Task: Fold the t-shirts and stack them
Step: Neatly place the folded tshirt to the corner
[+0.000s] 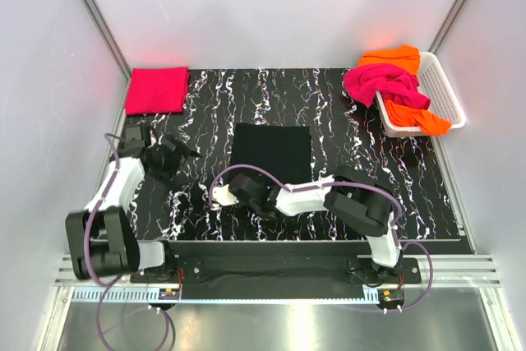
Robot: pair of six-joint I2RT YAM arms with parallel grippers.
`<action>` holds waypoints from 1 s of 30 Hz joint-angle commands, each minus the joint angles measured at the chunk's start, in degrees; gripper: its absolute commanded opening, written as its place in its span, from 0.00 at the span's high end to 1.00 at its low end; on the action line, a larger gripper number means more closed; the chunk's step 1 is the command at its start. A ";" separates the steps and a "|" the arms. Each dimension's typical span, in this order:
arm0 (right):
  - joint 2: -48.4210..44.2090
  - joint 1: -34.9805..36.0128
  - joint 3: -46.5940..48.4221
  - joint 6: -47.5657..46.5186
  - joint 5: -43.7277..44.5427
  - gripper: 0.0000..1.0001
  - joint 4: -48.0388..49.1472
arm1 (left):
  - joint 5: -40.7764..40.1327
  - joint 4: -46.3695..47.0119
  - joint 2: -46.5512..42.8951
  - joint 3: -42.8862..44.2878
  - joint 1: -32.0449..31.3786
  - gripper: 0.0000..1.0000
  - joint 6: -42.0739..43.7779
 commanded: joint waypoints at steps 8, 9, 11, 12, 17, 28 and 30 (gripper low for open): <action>-14.52 -2.89 -1.77 1.96 -7.48 1.00 -7.57 | 13.62 33.74 14.24 -2.73 -7.14 0.01 -6.29; -16.18 -3.76 -1.77 2.31 -7.74 1.00 -7.57 | 12.58 35.59 14.69 -2.82 -7.93 0.01 -6.82; -17.68 -4.64 -1.68 3.19 -8.79 1.00 -10.03 | 10.91 36.14 16.62 -2.30 -10.12 0.01 -7.61; -18.91 -5.17 -1.68 3.11 -9.23 1.00 -10.12 | 10.64 39.36 17.33 -2.12 -10.66 0.01 -8.13; -20.15 -6.58 -0.98 3.80 -10.82 1.00 -10.56 | 11.60 48.53 23.04 -2.30 -12.86 0.01 -14.55; -21.73 -10.45 1.30 6.36 -13.89 1.00 -10.91 | 12.47 57.59 33.93 0.60 -17.07 0.01 -22.64; -21.82 -10.97 1.83 6.62 -14.16 1.00 -11.00 | 12.57 57.93 36.23 1.84 -17.78 0.01 -23.25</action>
